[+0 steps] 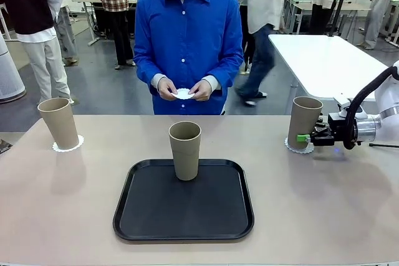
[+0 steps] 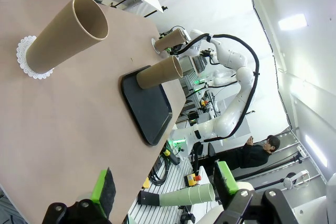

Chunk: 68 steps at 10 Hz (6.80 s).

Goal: Place coasters on the table and set cups on them.
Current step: Take one Reusable plastic cup from the Flat Tray and place it on a coaster set by the human.

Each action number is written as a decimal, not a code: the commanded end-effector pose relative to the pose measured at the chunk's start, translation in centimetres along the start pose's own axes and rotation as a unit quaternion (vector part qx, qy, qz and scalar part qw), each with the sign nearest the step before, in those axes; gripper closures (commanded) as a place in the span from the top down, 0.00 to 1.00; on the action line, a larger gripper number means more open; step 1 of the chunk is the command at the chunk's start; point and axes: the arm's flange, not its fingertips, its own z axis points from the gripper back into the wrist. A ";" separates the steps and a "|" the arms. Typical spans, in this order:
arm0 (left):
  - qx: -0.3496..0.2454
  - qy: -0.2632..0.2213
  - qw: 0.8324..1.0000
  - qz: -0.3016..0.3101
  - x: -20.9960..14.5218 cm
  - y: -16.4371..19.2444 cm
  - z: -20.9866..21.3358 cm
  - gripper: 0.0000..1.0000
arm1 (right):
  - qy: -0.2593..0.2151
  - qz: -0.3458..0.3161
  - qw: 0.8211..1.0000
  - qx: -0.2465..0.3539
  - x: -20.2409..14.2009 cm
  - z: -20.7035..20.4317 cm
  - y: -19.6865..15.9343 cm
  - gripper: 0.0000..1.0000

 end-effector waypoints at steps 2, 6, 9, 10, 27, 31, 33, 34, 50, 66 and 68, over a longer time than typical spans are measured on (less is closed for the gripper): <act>0.002 0.000 1.000 0.003 0.0 -0.2 0.1 1.00 | 0.009 0.008 1.000 -0.007 -0.2 0.0 -0.7 0.81; 0.002 0.000 1.000 0.003 0.0 -0.2 0.1 1.00 | 0.012 0.000 1.000 -0.011 -0.7 0.2 -1.1 0.81; 0.002 0.000 1.000 0.003 0.0 -0.2 0.1 1.00 | 0.013 -0.001 1.000 -0.010 -1.0 0.3 -1.1 0.81; 0.002 0.000 1.000 0.003 0.0 -0.2 0.1 1.00 | 0.013 -0.002 1.000 -0.010 -1.0 0.3 -1.2 0.81; 0.002 0.000 1.000 0.003 0.0 -0.2 0.1 1.00 | 0.011 -0.001 1.000 -0.012 -1.1 1.5 -1.5 1.00; 0.002 0.000 1.000 0.003 0.0 -0.2 0.1 1.00 | 0.014 -0.007 1.000 -0.002 -1.1 2.2 -1.5 1.00; 0.002 0.000 1.000 0.003 0.0 -0.2 0.1 1.00 | 0.017 -0.008 1.000 -0.002 -1.2 2.3 -1.6 1.00; 0.002 0.000 1.000 0.003 0.0 -0.2 0.1 1.00 | 0.017 -0.008 1.000 0.002 -1.2 2.3 -1.5 1.00; 0.002 0.000 1.000 0.003 0.0 -0.2 0.1 1.00 | 0.144 -0.115 0.973 -0.137 3.3 8.4 1.7 1.00; 0.002 0.000 1.000 0.003 0.0 -0.2 0.1 1.00 | 0.463 -0.319 0.731 -0.387 31.7 0.3 15.5 1.00; 0.002 0.000 1.000 0.003 0.0 -0.2 0.1 1.00 | 0.448 -0.313 0.747 -0.379 31.3 0.6 16.5 1.00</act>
